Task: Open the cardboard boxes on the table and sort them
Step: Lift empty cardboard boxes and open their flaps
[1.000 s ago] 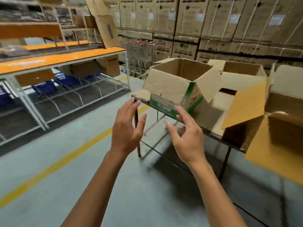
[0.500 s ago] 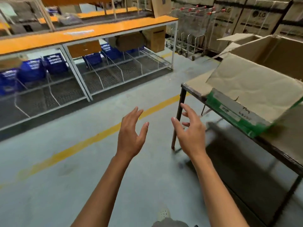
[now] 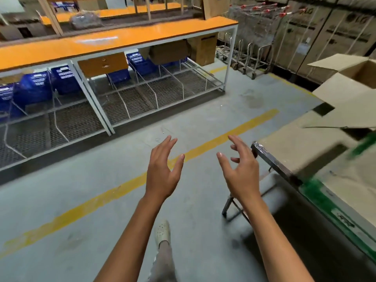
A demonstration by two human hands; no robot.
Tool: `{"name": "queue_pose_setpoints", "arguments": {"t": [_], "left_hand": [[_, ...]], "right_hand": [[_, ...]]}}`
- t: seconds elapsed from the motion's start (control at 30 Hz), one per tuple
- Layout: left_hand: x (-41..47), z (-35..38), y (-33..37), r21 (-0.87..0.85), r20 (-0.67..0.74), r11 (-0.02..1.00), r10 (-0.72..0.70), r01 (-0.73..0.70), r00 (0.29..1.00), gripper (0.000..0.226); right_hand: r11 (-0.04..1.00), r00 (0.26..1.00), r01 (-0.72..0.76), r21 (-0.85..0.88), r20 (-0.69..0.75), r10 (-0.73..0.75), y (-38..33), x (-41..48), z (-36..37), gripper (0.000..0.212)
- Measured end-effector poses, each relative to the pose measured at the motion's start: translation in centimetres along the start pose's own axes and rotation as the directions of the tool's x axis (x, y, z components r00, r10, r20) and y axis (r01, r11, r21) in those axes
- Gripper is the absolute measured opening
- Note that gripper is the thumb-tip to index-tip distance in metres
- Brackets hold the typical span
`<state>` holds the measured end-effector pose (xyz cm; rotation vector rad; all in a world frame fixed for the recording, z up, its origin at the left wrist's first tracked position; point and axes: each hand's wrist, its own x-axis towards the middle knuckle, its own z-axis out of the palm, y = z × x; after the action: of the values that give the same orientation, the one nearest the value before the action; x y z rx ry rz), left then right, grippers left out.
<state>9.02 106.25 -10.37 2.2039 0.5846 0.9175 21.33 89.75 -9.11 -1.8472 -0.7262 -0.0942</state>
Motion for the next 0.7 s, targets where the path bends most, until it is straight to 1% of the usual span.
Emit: {"name": "queue_pose_setpoints", "arguments": {"t": [0.07, 0.13, 0.3, 0.43, 0.5, 0.7], "left_hand": [[4.9, 1.5, -2.8, -0.004, 0.011, 1.0, 0.014, -0.014, 1.0, 0.048], [9.8, 3.1, -5.4, -0.008, 0.052, 1.0, 0.031, -0.031, 0.998, 0.048], [22.3, 6.2, -8.8, -0.053, 0.163, 0.991, 0.134, -0.127, 0.978, 0.052], [31.5, 9.3, -10.2, -0.087, 0.202, 0.984, 0.173, -0.158, 0.964, 0.052], [35.8, 11.4, -11.1, -0.102, 0.218, 0.978, 0.203, -0.184, 0.955, 0.052], [47.9, 20.2, -13.3, -0.103, 0.279, 0.951, 0.308, -0.29, 0.909, 0.054]], "right_hand": [[1.0, 1.0, 0.003, -0.022, -0.024, -0.004, 1.7, 4.1, 2.6, 0.059], [0.999, 0.998, -0.016, -0.041, -0.06, 0.013, 3.3, 8.2, 5.1, 0.058], [0.996, 0.991, -0.049, -0.079, -0.126, 0.039, 4.7, 19.2, 10.0, 0.059], [0.99, 0.98, -0.074, -0.123, -0.191, 0.05, 5.7, 27.2, 11.7, 0.056], [0.987, 0.973, -0.098, -0.13, -0.221, 0.067, 7.3, 30.5, 12.2, 0.058], [0.968, 0.936, -0.201, -0.147, -0.322, 0.145, 15.4, 40.5, 12.7, 0.056]]}}
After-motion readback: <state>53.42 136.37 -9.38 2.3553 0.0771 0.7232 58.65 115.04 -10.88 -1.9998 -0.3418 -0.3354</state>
